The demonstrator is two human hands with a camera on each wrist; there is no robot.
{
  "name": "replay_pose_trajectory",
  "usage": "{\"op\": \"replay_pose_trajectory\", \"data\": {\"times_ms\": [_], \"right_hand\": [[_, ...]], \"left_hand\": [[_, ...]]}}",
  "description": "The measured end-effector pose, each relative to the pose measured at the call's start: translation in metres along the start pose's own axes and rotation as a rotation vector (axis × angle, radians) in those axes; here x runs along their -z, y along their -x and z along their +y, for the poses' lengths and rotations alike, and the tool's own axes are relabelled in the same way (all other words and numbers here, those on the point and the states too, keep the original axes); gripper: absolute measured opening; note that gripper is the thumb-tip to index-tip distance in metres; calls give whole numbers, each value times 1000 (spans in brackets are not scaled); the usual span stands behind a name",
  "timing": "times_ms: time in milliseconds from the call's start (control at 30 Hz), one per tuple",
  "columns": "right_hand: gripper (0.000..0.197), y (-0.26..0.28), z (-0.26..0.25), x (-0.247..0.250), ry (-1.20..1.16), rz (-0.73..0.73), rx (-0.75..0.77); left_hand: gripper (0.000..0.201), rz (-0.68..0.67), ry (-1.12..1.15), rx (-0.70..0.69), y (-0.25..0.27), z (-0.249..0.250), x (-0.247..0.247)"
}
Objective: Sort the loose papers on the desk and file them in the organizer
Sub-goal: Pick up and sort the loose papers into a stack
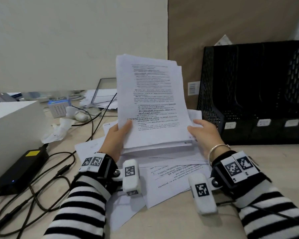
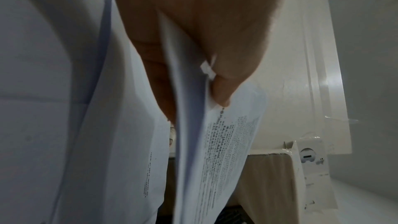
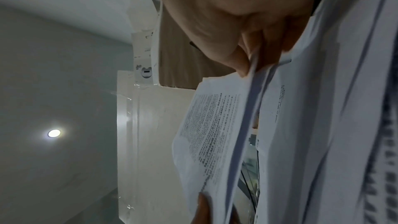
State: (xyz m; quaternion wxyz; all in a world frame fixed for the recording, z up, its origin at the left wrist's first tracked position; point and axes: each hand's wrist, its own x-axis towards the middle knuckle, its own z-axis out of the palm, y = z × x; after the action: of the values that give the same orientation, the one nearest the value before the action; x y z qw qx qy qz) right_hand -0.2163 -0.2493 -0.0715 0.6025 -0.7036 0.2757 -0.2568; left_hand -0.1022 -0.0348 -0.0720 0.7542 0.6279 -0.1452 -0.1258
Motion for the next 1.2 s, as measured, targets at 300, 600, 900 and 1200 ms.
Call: {"op": "replay_pose_trajectory", "data": {"times_ms": [300,600,900,1200], "right_hand": [[31,3,-9,8,-225,-273,-20],[35,14,-14,-4,-207,-281,104],[26,11,-17,-3,-222,-223,111],[19,11,-4,-7,-146,-326,-72]], "left_hand": [[21,-17,-128,-80,2,2,-2],[17,33,-219,-273,-5,4,-7],[23,43,-92,-223,-2,6,-22],[24,13,-31,-124,-5,0,-14]]}}
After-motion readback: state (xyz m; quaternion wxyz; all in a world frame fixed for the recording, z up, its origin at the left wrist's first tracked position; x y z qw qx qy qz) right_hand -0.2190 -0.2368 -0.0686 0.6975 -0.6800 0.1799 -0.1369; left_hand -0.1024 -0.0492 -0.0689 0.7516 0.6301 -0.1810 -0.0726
